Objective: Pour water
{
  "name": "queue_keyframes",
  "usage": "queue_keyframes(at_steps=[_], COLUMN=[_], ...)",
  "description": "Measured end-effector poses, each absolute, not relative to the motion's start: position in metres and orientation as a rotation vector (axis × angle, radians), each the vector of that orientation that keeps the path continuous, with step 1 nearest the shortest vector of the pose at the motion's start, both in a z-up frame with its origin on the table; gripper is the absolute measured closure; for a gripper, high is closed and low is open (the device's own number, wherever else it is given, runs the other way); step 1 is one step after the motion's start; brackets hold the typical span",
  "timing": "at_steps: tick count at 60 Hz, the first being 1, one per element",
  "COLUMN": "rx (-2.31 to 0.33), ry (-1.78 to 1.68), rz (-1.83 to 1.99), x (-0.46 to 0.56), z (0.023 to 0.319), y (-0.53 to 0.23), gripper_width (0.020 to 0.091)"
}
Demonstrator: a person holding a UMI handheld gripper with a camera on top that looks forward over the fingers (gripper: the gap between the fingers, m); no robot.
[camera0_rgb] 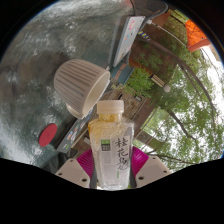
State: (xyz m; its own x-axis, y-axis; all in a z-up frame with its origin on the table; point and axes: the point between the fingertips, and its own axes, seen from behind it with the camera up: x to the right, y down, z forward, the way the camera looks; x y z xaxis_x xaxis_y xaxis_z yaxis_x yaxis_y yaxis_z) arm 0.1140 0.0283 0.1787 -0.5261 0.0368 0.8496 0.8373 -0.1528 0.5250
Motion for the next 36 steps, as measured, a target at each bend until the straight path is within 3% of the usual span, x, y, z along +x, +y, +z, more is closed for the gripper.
queue_keyframes(at_steps=[14, 15, 25, 29, 36], rx=[-0.800, -0.802, -0.818, -0.869, -1.065], ry=[-1.644, -1.666, -1.650, -1.595, -1.240], rz=[-1.877, -1.854, -1.820, -1.730, -1.441], x=[0.109, 0.131, 0.150, 0.153, 0.163], z=[0.188, 0.202, 0.190, 0.190, 0.224], y=[0.014, 0.007, 0.020, 0.020, 0.019], gripper_width=[0.0645, 0.0643, 0.0643, 0.0643, 0.0641])
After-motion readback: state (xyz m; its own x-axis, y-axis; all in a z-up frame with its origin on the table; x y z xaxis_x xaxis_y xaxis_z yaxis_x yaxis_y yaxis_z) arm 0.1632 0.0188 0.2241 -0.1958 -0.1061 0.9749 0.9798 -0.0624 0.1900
